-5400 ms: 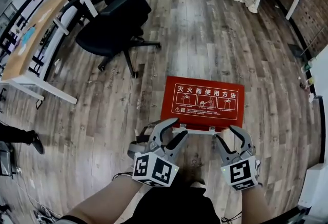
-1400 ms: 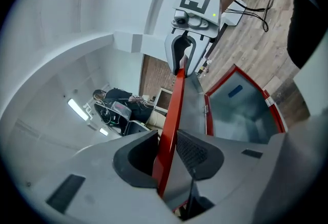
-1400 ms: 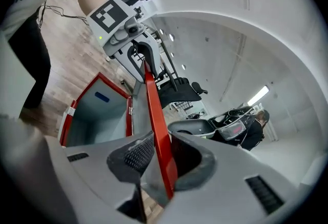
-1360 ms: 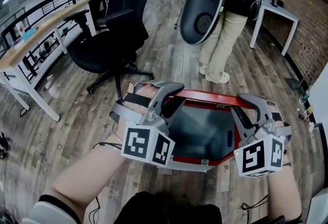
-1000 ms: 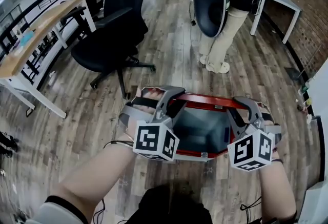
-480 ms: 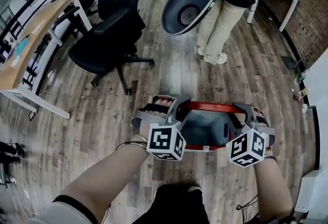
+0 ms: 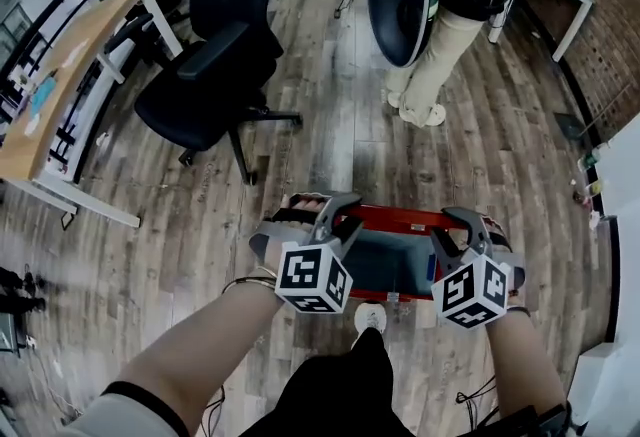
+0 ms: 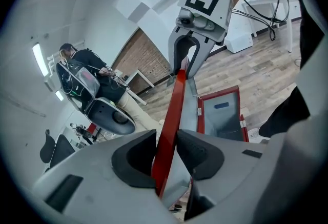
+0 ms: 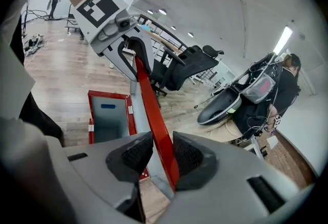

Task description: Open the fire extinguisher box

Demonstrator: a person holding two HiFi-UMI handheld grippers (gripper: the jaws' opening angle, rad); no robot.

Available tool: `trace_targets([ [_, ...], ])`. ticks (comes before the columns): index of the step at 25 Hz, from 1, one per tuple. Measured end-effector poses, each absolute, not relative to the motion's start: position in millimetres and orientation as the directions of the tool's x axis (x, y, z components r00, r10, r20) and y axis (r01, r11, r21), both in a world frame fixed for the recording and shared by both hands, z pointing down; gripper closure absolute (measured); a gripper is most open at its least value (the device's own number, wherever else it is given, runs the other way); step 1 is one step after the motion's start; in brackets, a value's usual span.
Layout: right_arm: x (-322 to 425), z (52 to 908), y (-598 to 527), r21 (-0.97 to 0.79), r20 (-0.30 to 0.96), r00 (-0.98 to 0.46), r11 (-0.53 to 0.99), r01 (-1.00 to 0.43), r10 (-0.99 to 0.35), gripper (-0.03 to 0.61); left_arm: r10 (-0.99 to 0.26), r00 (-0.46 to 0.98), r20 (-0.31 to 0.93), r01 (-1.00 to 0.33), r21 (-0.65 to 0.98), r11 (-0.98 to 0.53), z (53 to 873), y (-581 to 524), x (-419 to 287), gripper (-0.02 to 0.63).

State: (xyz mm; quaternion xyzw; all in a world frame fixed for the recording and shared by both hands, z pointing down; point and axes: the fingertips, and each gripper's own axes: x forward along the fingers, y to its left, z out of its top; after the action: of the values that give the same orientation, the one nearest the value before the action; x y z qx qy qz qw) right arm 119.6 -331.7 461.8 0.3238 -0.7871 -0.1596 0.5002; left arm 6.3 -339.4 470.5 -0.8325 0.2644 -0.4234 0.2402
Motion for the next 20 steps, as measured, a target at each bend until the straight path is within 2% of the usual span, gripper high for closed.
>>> trace_targets([
  [20, 123, 460, -408, 0.398, 0.751, -0.422, 0.859, -0.322, -0.507, 0.462, -0.612, 0.446, 0.653, -0.347, -0.503, -0.791, 471, -415, 8, 0.502],
])
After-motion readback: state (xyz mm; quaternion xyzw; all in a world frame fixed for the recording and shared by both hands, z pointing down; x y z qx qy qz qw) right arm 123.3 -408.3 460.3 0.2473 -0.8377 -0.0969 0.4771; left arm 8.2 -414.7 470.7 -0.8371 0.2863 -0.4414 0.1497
